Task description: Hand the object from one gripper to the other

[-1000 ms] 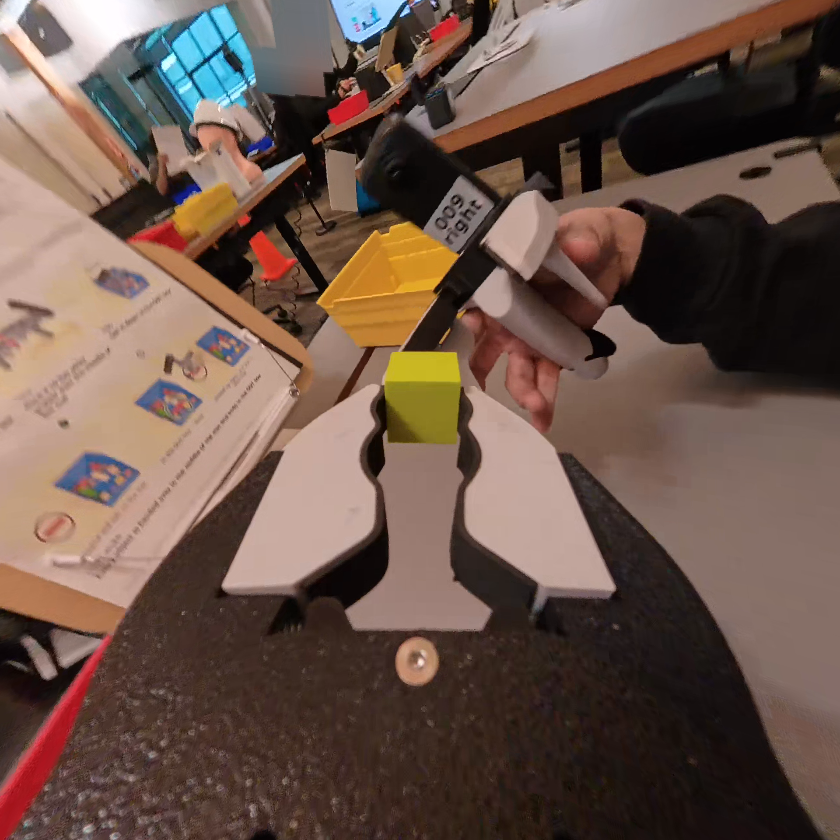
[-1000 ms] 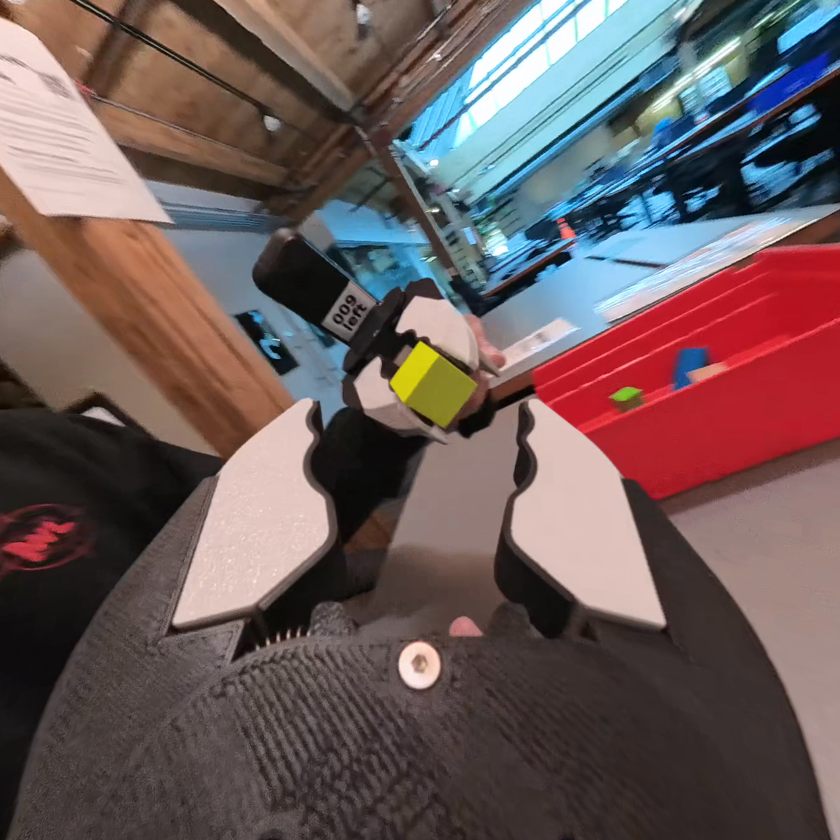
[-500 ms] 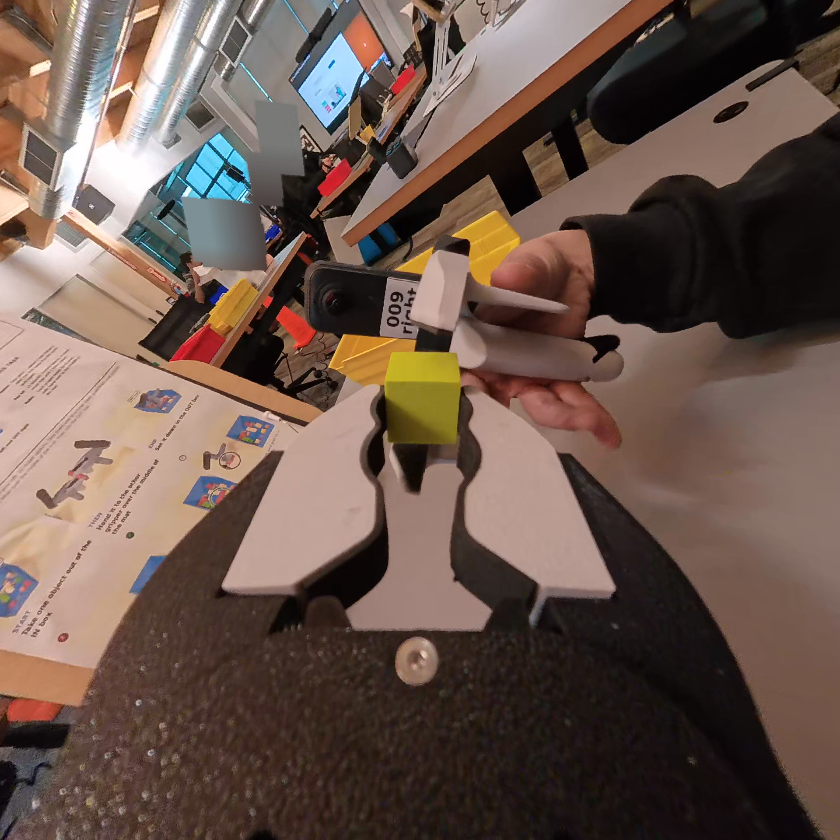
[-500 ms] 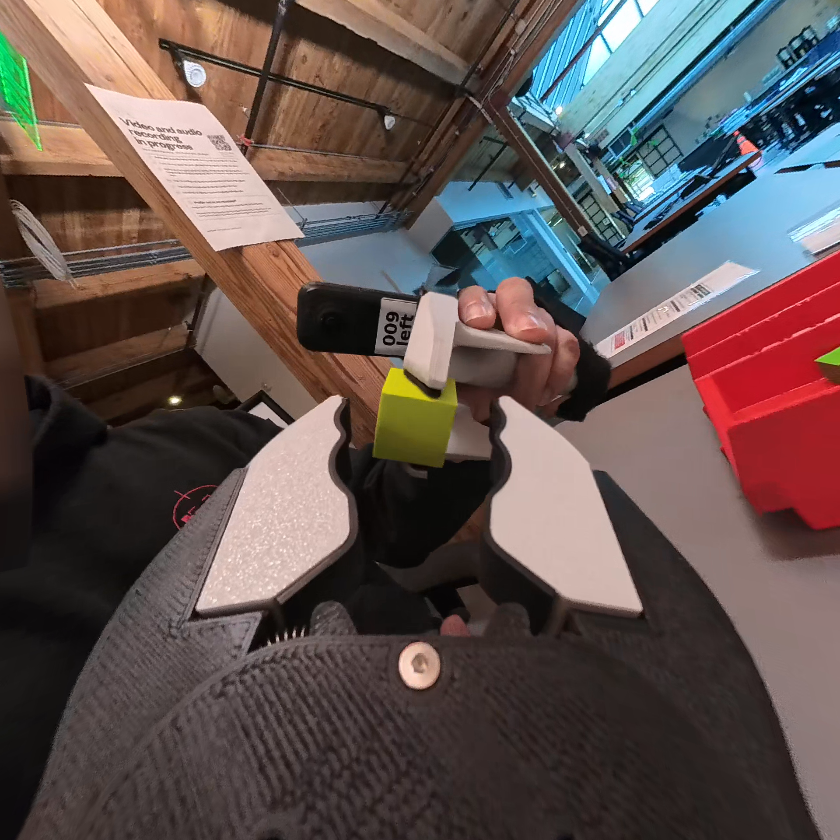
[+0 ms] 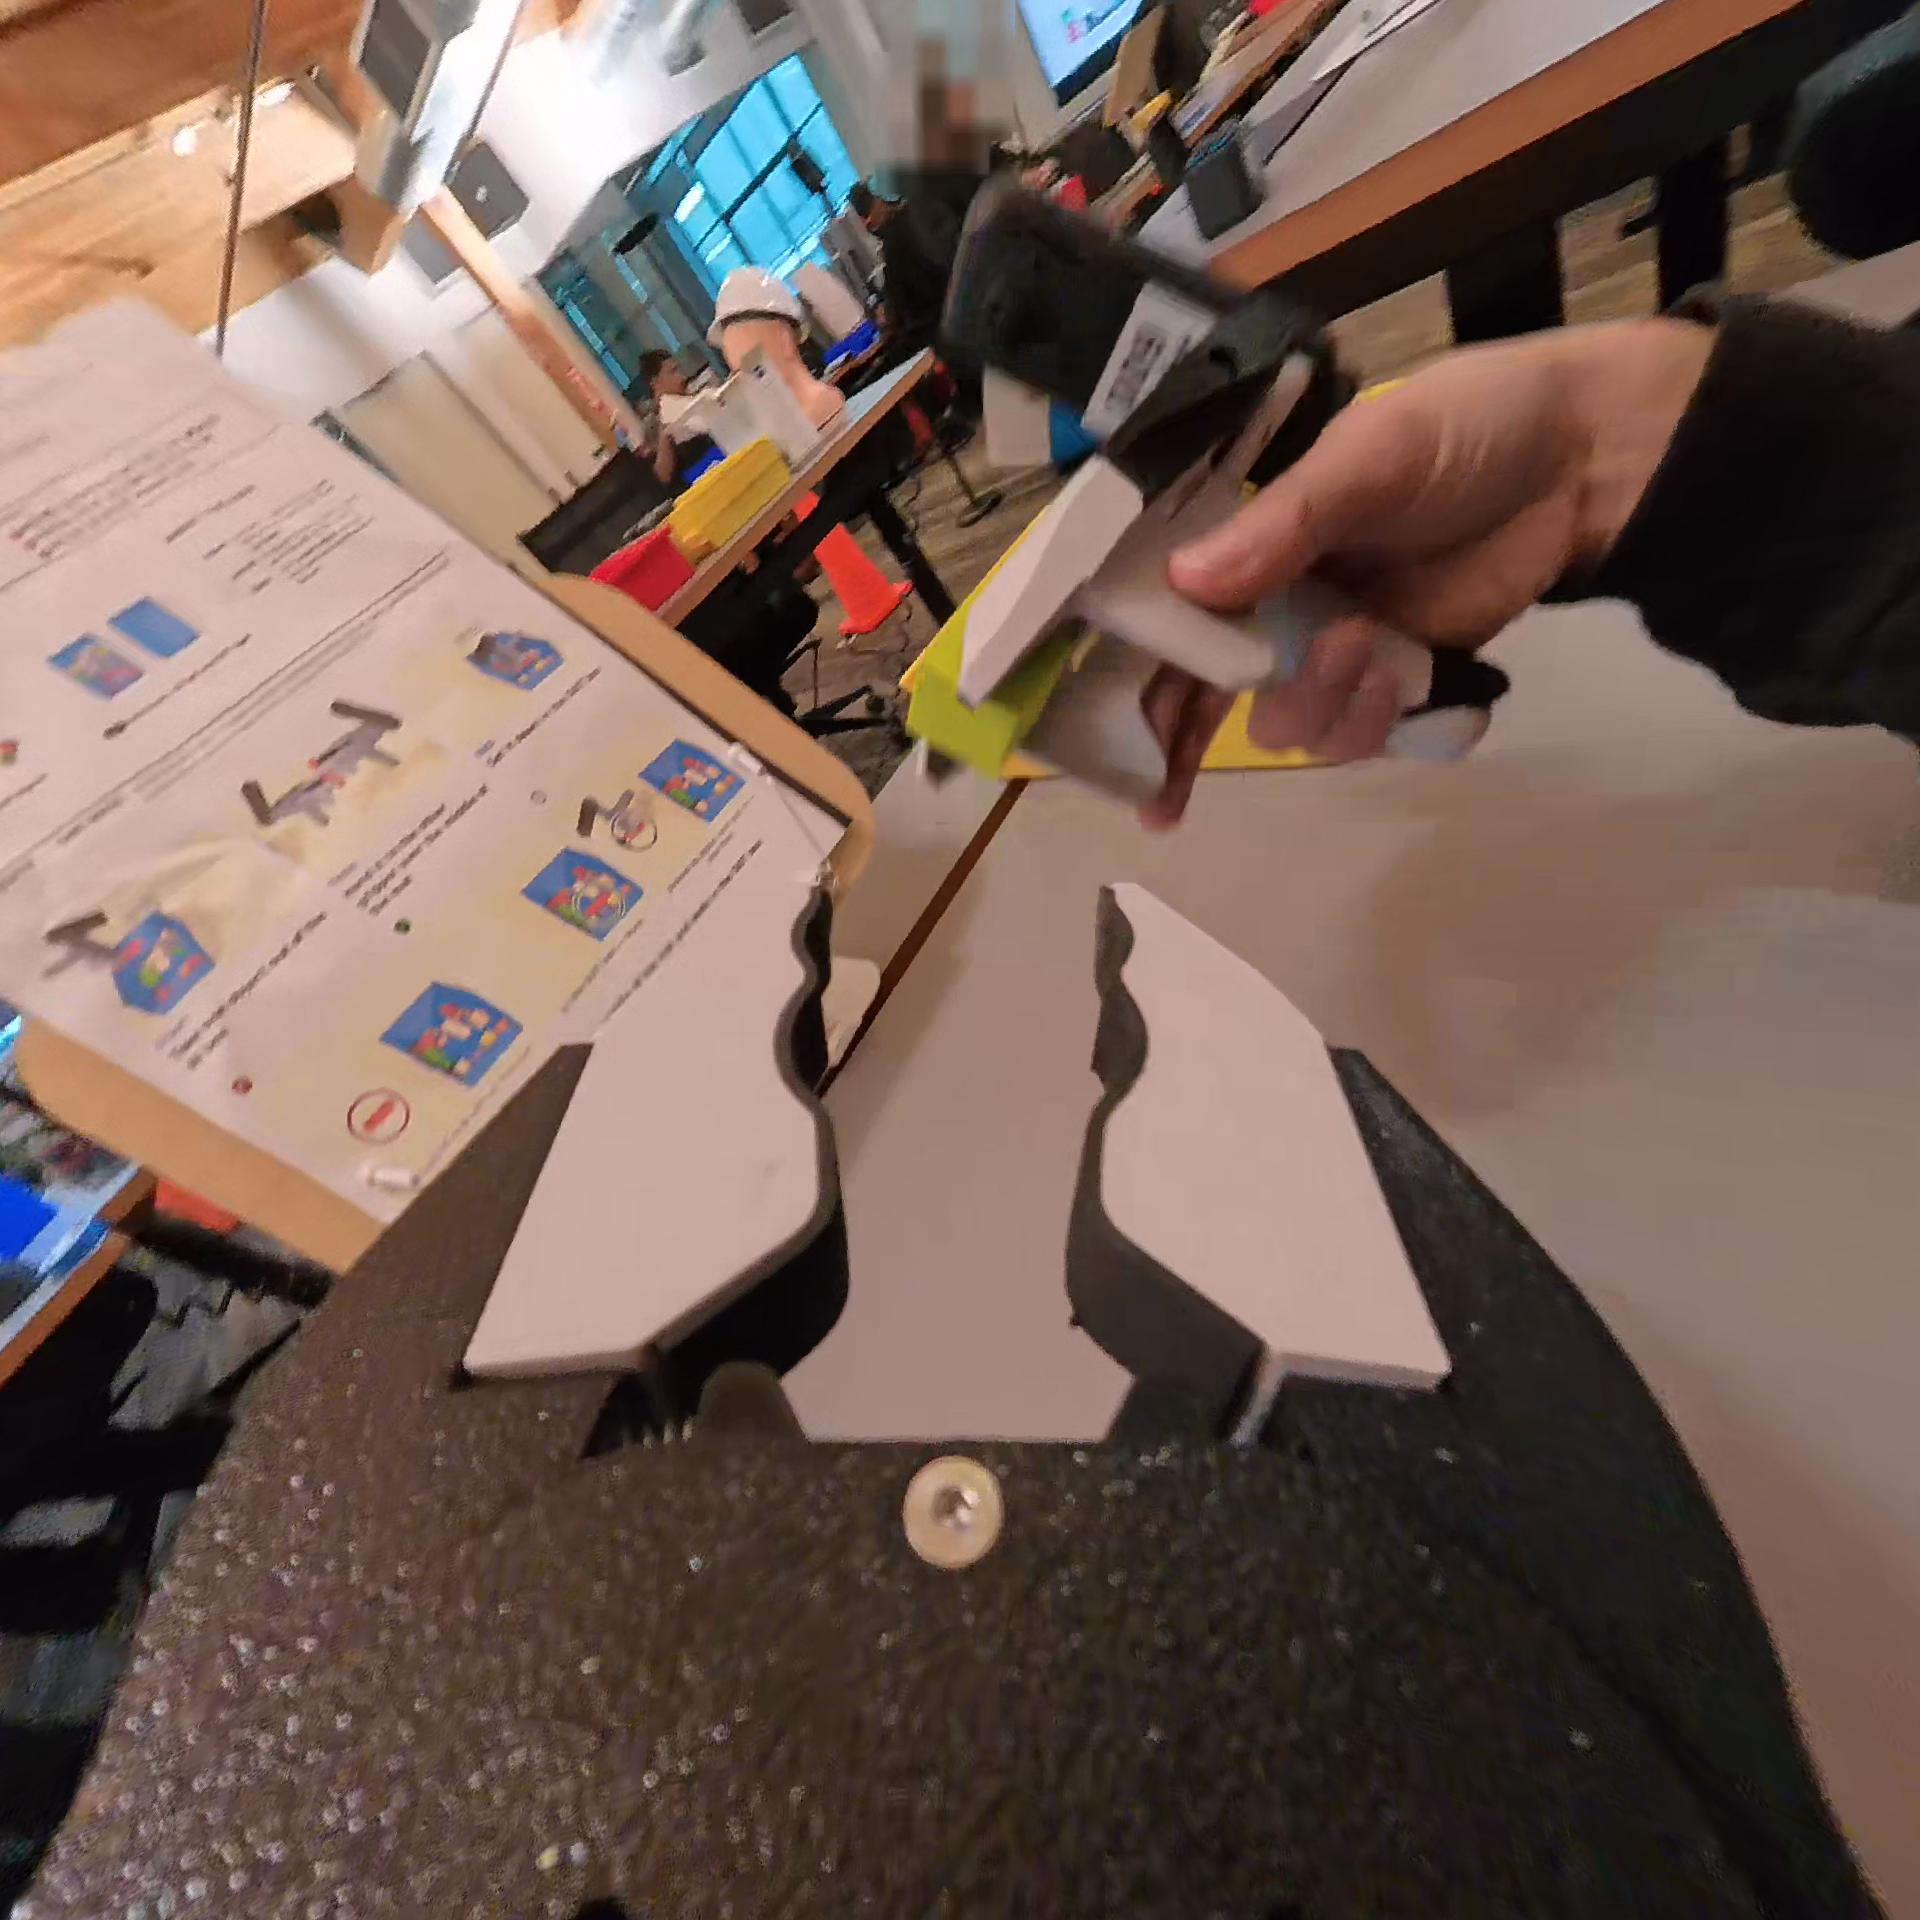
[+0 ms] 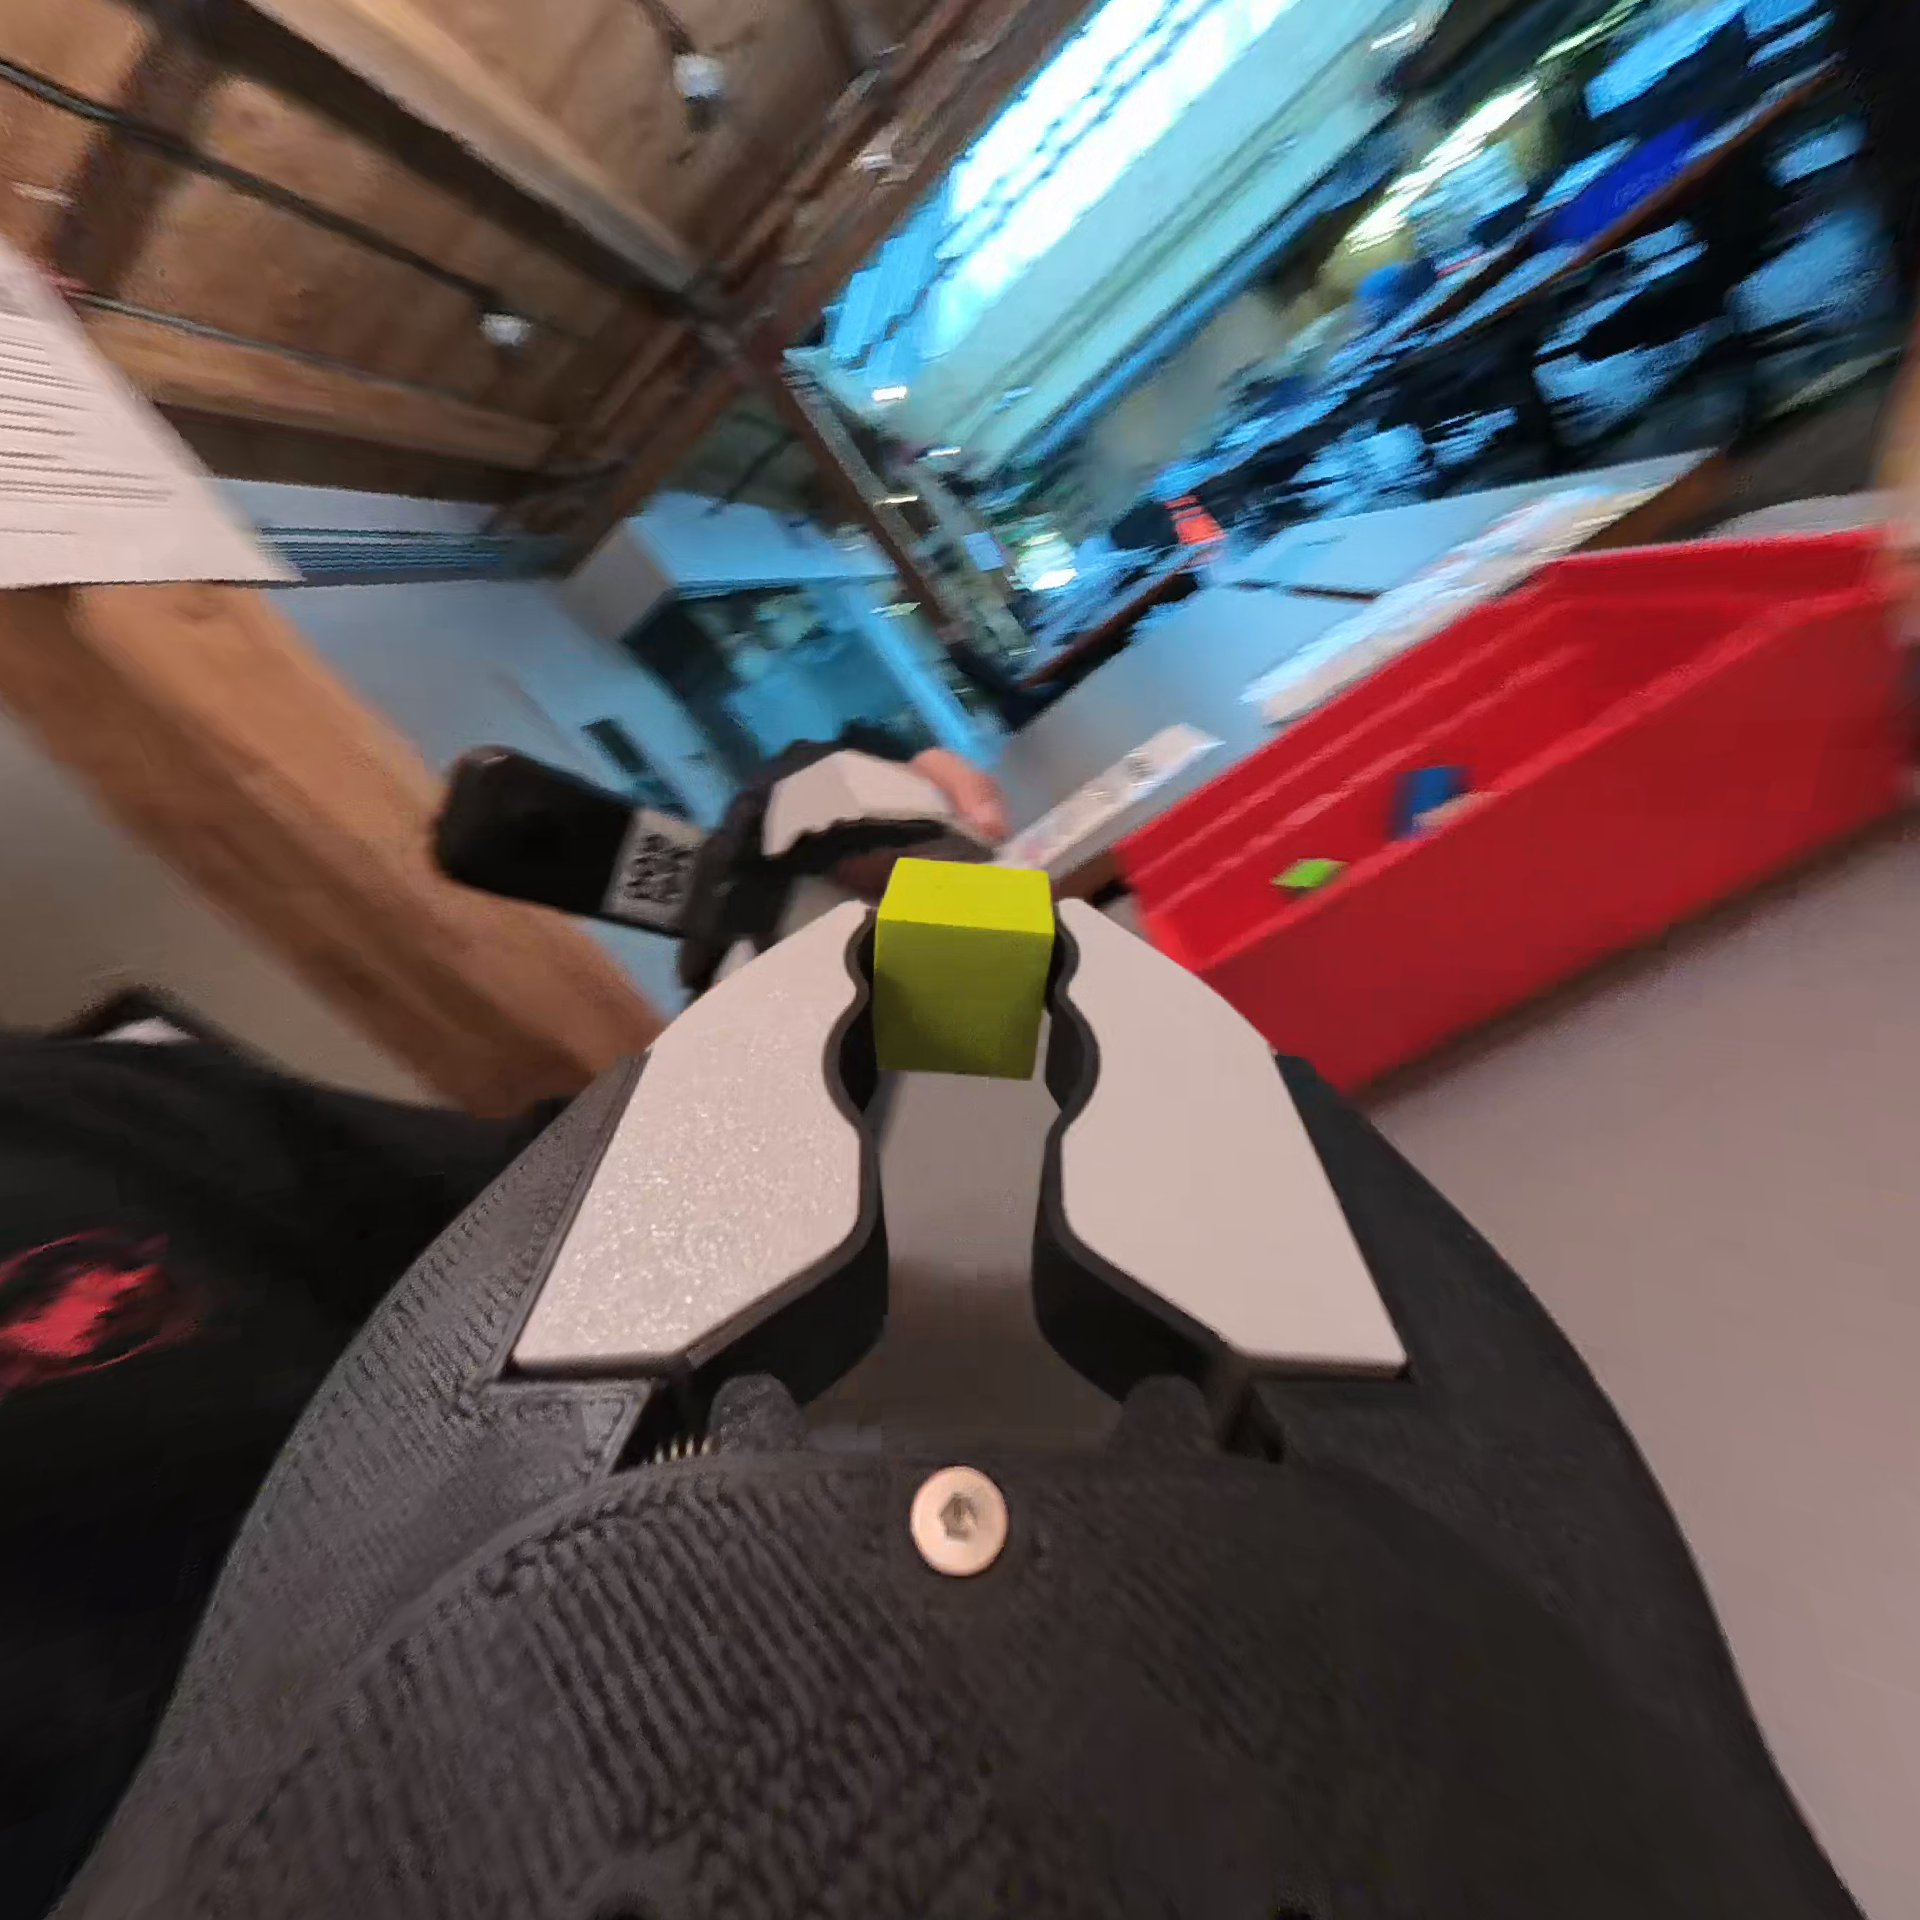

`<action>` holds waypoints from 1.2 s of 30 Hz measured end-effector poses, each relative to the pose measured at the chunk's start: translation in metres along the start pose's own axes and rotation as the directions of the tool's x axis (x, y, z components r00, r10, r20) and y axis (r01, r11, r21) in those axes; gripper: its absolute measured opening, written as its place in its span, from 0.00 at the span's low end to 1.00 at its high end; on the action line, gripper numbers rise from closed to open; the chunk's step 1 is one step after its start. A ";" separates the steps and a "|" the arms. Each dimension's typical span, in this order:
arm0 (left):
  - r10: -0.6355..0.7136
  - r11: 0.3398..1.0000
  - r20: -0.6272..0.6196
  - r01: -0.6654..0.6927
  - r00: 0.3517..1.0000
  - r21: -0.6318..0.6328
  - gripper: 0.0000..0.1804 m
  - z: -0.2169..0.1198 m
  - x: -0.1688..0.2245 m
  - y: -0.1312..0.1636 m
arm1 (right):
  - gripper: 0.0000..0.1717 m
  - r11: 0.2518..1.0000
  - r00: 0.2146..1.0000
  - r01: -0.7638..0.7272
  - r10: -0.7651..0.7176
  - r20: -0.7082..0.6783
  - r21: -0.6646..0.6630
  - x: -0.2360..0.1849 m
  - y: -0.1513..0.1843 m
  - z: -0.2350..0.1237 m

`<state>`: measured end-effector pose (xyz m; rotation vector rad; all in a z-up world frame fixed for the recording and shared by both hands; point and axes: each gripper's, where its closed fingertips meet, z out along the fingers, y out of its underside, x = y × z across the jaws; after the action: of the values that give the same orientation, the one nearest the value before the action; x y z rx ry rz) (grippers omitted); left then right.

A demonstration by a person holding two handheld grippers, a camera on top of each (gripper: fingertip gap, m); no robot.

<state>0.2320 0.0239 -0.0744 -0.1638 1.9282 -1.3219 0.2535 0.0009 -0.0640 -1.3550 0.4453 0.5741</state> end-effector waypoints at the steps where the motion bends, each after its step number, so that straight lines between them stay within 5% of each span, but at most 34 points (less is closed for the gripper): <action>1: -0.013 1.000 0.013 0.013 1.000 -0.024 0.26 0.000 0.000 0.006 | 0.17 0.999 0.994 0.040 -0.039 -0.104 0.009 0.013 -0.007 -0.014; 4: -0.034 0.996 0.037 0.037 0.999 -0.085 0.24 -0.002 0.005 0.022 | 0.17 0.985 0.890 0.172 -0.142 -0.432 0.030 0.048 -0.032 -0.078; 8: -0.056 0.990 0.050 0.062 0.997 -0.123 0.22 -0.010 0.015 0.039 | 0.17 0.965 0.496 0.260 -0.153 -0.854 -0.022 0.092 -0.052 -0.212; 11: -0.092 0.985 0.049 0.098 0.995 -0.144 0.21 -0.016 0.021 0.050 | 0.17 0.977 0.153 0.209 -0.066 -0.986 -0.033 0.113 -0.040 -0.315; 14: -0.102 0.980 0.060 0.111 0.993 -0.167 0.19 -0.021 0.021 0.059 | 0.17 0.994 -0.017 0.107 -0.035 -0.999 -0.037 0.128 -0.015 -0.366; 21: -0.159 0.969 0.097 0.174 0.982 -0.175 0.17 -0.028 0.016 0.066 | 0.17 0.980 -0.146 -0.058 -0.199 -0.969 -0.193 0.149 0.011 -0.373; 28: -0.206 0.950 0.190 0.243 0.960 -0.197 0.18 -0.045 0.001 0.082 | 0.19 0.980 -0.153 -0.057 -0.198 -0.968 -0.192 0.156 0.017 -0.377; 31: -0.253 0.931 0.294 0.314 0.922 -0.185 0.19 -0.061 -0.022 0.089 | 0.34 0.981 -0.150 -0.048 -0.192 -0.970 -0.187 0.155 0.014 -0.376; 36: -0.286 0.876 0.460 0.424 0.841 -0.230 0.19 -0.101 -0.073 0.113 | 0.43 0.971 -0.150 0.003 -0.237 -0.960 -0.240 0.150 0.002 -0.365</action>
<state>0.2509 0.1857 -0.1151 -0.9432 1.7747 -1.0701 0.3802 -0.3391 -0.2179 -1.7781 1.5852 -0.9178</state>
